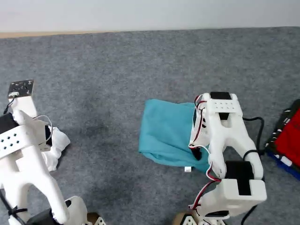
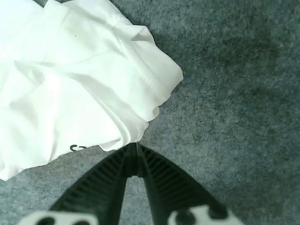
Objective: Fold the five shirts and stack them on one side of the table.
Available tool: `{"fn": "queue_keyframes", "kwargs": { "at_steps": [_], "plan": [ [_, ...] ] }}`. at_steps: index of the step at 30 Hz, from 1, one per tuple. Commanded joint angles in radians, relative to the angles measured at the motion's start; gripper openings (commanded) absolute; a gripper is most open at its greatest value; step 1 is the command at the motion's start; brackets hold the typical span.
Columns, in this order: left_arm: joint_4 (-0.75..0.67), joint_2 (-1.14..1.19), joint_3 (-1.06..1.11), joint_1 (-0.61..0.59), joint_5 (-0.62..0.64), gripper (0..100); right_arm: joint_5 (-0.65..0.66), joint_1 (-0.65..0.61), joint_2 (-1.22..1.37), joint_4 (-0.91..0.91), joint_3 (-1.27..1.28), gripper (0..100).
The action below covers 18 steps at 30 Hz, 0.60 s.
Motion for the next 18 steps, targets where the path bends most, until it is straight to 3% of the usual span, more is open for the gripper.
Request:
{"fn": "queue_keyframes", "kwargs": {
  "at_steps": [1,5,9,16,18],
  "plan": [
    [-0.017,-0.028,-0.002,0.0,-0.006,1,-0.041,0.008,-0.05,0.127,-0.121,32.3],
    [-0.021,-0.028,0.024,0.0,-0.008,1,-0.029,0.008,-0.051,0.2,-0.241,34.4],
    [-0.032,-0.028,0.044,0.0,-0.008,1,-0.031,0.01,-0.039,0.188,-0.284,25.3],
    [-0.032,-0.028,0.039,0.0,-0.008,1,-0.028,0.012,-0.039,-0.021,-0.285,0.3],
    [-0.031,-0.028,0.039,0.0,-0.008,1,-0.028,0.015,-0.038,-0.058,-0.285,3.5]
  ]
}}
